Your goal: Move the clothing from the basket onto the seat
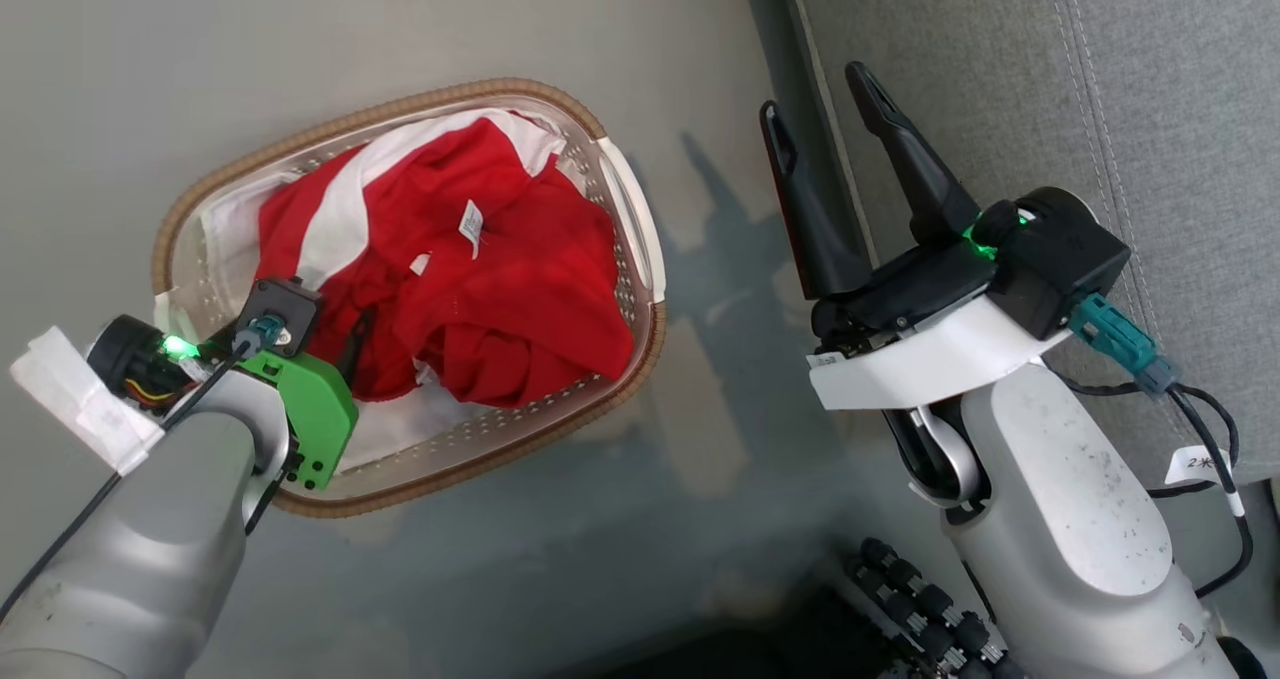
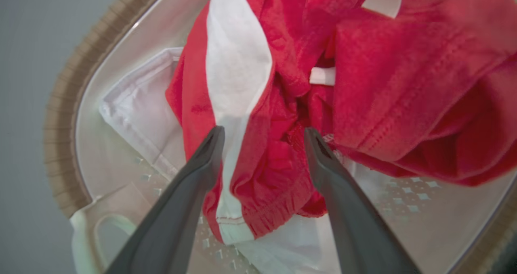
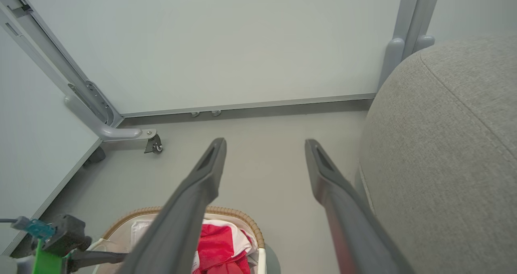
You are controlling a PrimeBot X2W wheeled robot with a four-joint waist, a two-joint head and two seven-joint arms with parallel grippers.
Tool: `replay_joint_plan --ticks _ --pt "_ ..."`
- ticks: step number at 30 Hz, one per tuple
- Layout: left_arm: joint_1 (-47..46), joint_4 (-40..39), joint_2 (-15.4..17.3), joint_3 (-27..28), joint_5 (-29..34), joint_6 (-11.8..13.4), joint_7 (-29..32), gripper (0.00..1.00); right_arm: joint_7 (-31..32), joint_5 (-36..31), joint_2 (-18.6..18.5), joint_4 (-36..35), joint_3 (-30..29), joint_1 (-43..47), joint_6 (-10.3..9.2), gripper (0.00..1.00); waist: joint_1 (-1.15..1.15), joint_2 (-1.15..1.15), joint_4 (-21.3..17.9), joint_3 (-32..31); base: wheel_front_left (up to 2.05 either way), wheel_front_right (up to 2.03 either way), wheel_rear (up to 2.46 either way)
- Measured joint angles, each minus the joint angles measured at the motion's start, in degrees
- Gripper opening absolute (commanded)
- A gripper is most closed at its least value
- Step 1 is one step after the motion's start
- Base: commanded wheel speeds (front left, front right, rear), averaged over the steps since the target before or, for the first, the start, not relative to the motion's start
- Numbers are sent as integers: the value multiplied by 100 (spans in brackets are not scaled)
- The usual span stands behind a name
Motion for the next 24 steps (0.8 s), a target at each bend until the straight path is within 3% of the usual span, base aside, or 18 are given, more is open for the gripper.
replay_joint_plan --ticks 4,16,24 --pt "-248 392 -97 -112 131 112 -54 100 0 -9 -1 -24 46 -17 0 100 0 0 -75 157 0 0 0" --pt "-893 1158 -336 -367 479 862 -10 100 0 63 0 -47 114 -35 1 100 0 0 -183 476 0 0 0" --pt "-1203 1280 -354 -483 528 719 101 100 0 182 0 -122 157 -29 0 100 0 0 -258 634 0 0 0"
